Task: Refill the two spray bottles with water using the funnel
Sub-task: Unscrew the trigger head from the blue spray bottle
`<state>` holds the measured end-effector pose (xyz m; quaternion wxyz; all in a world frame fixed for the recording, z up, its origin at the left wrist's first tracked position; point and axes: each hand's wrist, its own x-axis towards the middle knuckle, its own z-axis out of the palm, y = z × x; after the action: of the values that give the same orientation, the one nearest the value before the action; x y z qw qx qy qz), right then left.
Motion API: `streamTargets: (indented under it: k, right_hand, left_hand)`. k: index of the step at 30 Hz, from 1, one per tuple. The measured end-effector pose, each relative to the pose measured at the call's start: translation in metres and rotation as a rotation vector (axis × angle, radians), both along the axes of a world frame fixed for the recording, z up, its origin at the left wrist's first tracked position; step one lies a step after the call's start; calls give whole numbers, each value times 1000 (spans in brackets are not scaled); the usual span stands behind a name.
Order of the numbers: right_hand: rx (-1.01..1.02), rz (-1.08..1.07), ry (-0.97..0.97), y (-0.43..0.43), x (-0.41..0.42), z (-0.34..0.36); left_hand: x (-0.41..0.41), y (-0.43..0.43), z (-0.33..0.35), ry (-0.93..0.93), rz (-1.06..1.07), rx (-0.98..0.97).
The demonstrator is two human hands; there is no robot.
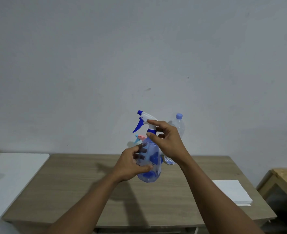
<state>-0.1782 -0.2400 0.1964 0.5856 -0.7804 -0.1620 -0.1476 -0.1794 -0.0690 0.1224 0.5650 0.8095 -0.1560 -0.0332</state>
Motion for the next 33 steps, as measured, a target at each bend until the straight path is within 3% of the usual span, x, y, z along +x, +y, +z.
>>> streamTargets:
  k: [15,20,27,33]
  right_hand:
    - [4,33,13,-4,6,-2]
    - [102,21,-6,-9,12,-1]
    - [361,-210,-65,-40,42,20]
    - [391,-300,179,-73,54,-43]
  left_hand:
    - [6,-4,-9,4,12,-6]
    - [8,-1,-23,31,15,-14]
    - [13,7,-61,44,116,-81]
    - [12,17,-98,72,221,-110]
